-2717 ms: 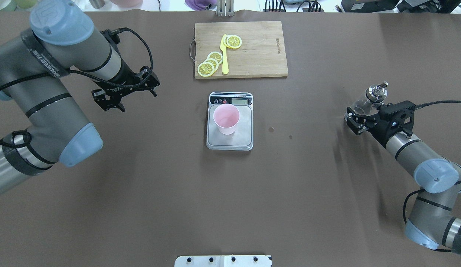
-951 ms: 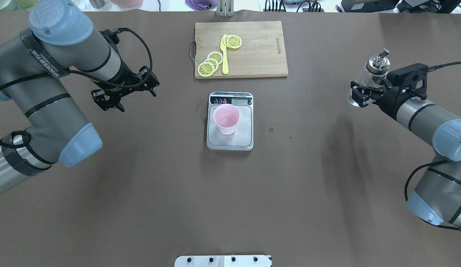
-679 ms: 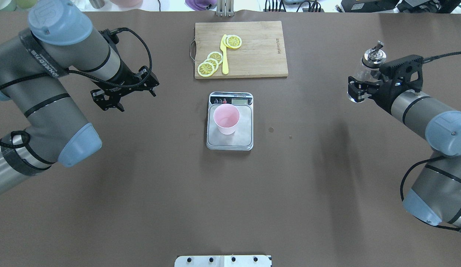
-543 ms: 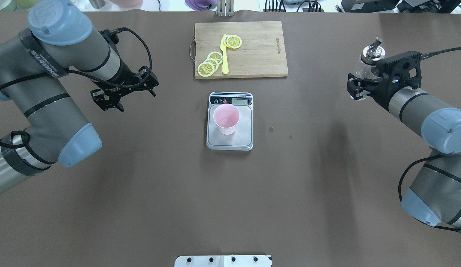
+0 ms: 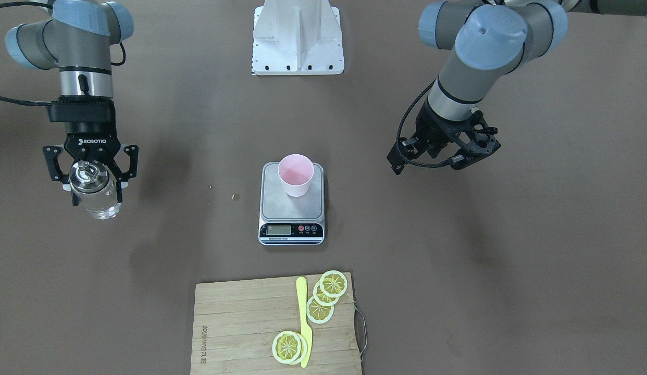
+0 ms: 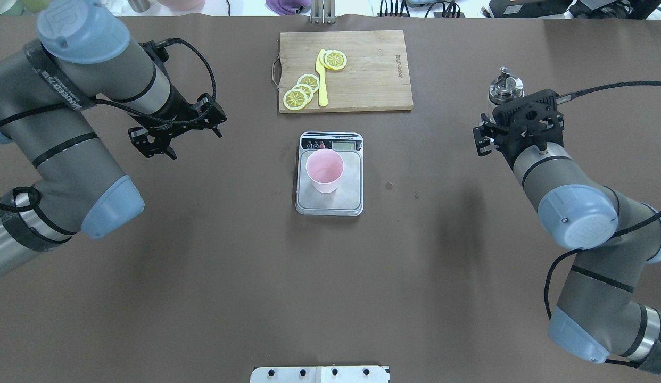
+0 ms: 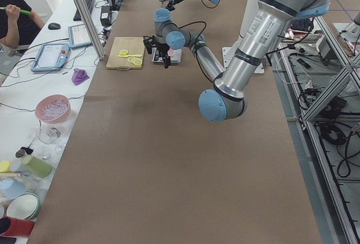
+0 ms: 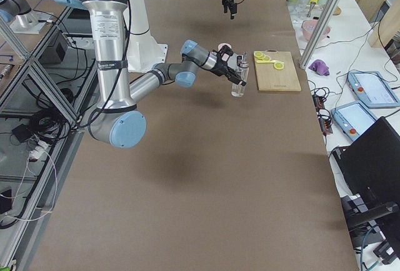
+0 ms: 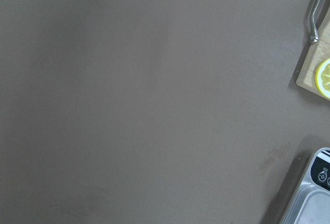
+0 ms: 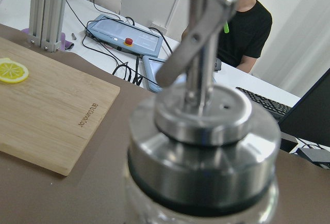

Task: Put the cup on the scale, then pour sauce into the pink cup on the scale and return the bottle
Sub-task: 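Carry the sauce bottle with the right gripper toward the pink cup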

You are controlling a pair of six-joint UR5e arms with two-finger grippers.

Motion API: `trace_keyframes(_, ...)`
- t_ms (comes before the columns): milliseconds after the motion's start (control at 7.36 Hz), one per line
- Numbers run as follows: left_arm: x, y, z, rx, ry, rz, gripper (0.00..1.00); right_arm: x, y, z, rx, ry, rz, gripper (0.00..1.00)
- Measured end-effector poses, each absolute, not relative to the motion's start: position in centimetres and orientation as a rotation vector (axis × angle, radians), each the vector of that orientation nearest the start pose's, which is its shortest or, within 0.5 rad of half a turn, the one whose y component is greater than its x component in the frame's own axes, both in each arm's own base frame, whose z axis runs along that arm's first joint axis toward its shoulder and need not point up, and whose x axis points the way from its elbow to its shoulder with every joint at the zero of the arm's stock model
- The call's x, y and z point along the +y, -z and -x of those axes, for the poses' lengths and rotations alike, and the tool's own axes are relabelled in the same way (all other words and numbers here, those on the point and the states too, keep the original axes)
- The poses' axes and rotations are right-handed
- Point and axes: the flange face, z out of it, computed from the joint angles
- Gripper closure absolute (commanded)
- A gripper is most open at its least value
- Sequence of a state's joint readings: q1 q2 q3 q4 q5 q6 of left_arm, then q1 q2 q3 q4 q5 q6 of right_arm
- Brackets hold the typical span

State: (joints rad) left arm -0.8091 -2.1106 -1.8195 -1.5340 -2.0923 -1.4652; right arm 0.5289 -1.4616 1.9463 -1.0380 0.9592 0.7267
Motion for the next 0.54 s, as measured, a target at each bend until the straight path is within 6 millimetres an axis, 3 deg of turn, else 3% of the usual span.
trace_keyframes(272,-51.1,-25.4,-37.1,0.872,0.466,0.129,0.01,-40.3,-32.6,35.9,-0.422,0.072,-1.057,1.0)
trace_keyframes(543,-51.0,-25.7,-37.1,0.867,0.466,0.133,0.01,-39.9,-29.5,36.6,-0.474,0.11,-1.07,1.0)
